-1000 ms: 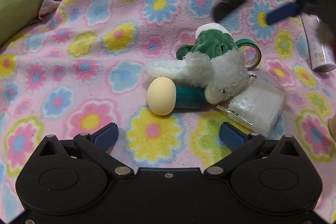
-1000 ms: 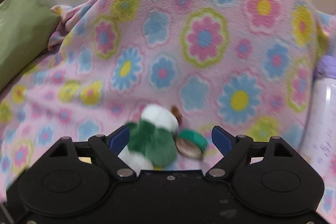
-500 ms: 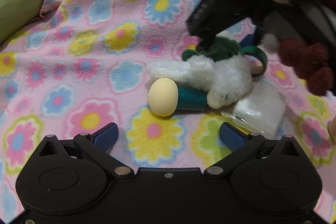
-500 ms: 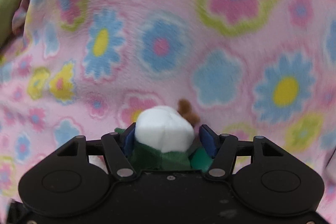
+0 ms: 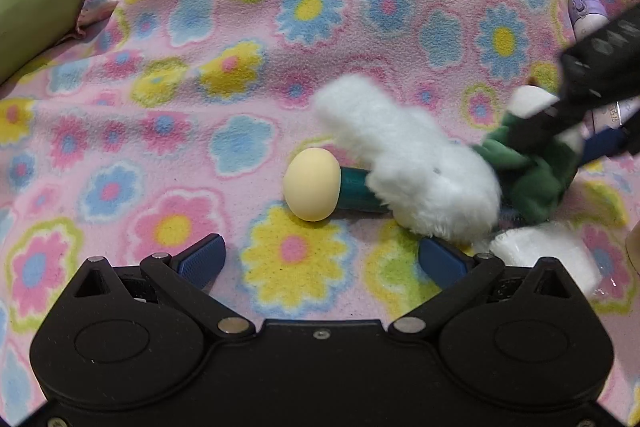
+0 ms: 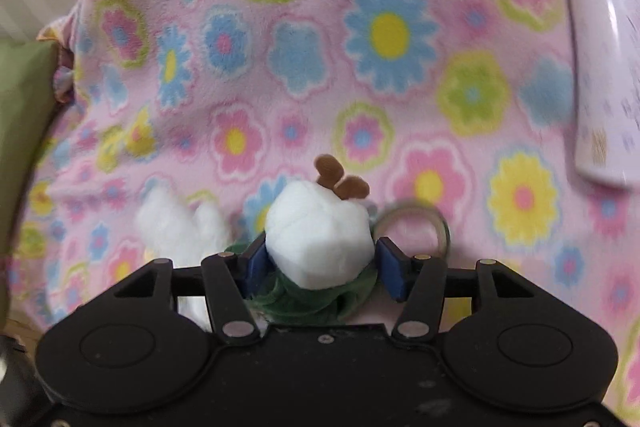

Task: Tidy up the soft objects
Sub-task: 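Lift the green-and-white plush off the blanket with the right tool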

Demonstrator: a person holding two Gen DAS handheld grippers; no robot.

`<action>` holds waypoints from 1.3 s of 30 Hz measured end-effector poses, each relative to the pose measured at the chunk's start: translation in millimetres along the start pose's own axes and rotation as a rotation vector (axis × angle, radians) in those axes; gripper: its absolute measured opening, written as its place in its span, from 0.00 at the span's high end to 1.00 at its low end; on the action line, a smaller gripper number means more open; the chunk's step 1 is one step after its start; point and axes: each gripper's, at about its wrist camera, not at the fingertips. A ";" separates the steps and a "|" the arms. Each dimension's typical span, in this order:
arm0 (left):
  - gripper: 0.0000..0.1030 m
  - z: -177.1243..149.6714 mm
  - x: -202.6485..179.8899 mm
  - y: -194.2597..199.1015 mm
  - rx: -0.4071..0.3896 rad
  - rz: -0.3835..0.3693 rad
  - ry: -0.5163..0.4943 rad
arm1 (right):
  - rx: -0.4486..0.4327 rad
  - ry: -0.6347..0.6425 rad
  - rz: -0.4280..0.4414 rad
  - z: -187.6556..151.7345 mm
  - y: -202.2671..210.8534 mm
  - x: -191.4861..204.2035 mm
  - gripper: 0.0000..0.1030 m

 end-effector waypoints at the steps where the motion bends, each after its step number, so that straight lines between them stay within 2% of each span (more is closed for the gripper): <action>1: 0.02 0.0 0.0 0.0 0.000 0.000 -0.001 | -0.005 -0.001 0.003 -7.0 5.4 -2.2 0.47; 7: 0.02 0.1 0.0 0.1 0.002 0.001 -0.002 | -0.017 -0.019 -0.009 -46.2 23.0 -19.0 0.48; 9: 0.02 0.1 0.0 0.3 0.003 0.001 -0.002 | -0.031 0.009 -0.044 -59.9 25.8 -21.5 0.54; 10: 0.02 0.1 0.0 0.3 0.003 0.000 -0.002 | -0.046 0.033 -0.054 -66.3 29.3 -22.7 0.61; 11: 0.02 0.1 0.0 0.3 0.003 0.000 -0.002 | -0.057 0.057 -0.063 -71.0 31.4 -22.2 0.64; 19: 0.02 0.2 -0.1 0.3 0.005 0.000 -0.003 | -0.073 0.148 -0.093 -88.7 42.1 -17.1 0.63; 22: 0.02 0.3 -0.1 0.3 0.006 -0.001 -0.002 | -0.067 0.228 -0.100 -98.5 43.5 -14.9 0.65; 25: 0.02 0.3 -0.2 0.3 0.006 -0.001 -0.003 | -0.084 0.357 -0.152 -105.9 45.7 -7.4 0.64; 27: 0.02 0.4 -0.1 0.3 0.007 -0.002 -0.002 | -0.100 0.386 -0.217 -106.7 42.5 -10.1 0.63; 28: 0.02 0.4 -0.2 0.4 0.007 -0.001 -0.003 | -0.101 0.370 -0.220 -105.1 40.6 -14.5 0.63; 30: 0.02 0.5 0.0 0.4 0.007 -0.001 -0.003 | -0.107 0.307 -0.169 -100.3 41.7 -23.9 0.58; 32: 0.02 0.6 0.1 0.4 0.008 -0.002 -0.002 | -0.147 0.273 -0.115 -97.9 49.1 -24.8 0.43; 33: 0.02 0.7 0.1 0.4 0.008 -0.002 -0.003 | -0.174 0.273 -0.100 -97.2 53.3 -22.2 0.39; 35: 0.02 0.7 0.1 0.5 0.009 -0.002 -0.002 | -0.244 0.286 -0.082 -96.8 63.4 -13.4 0.15; 37: 0.02 0.7 -0.1 0.6 0.009 -0.002 -0.002 | -0.306 0.292 -0.072 -95.2 69.8 -3.7 0.00; 39: 0.02 0.8 -0.3 0.6 0.009 -0.001 -0.002 | -0.322 0.277 -0.067 -87.8 68.1 4.8 0.00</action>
Point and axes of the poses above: each gripper's, at about its wrist camera, not at the fingertips, and y roughly against the way its jaws point, x to its left, z to its top, and after that the axes turned 4 degrees about -y, right-handed
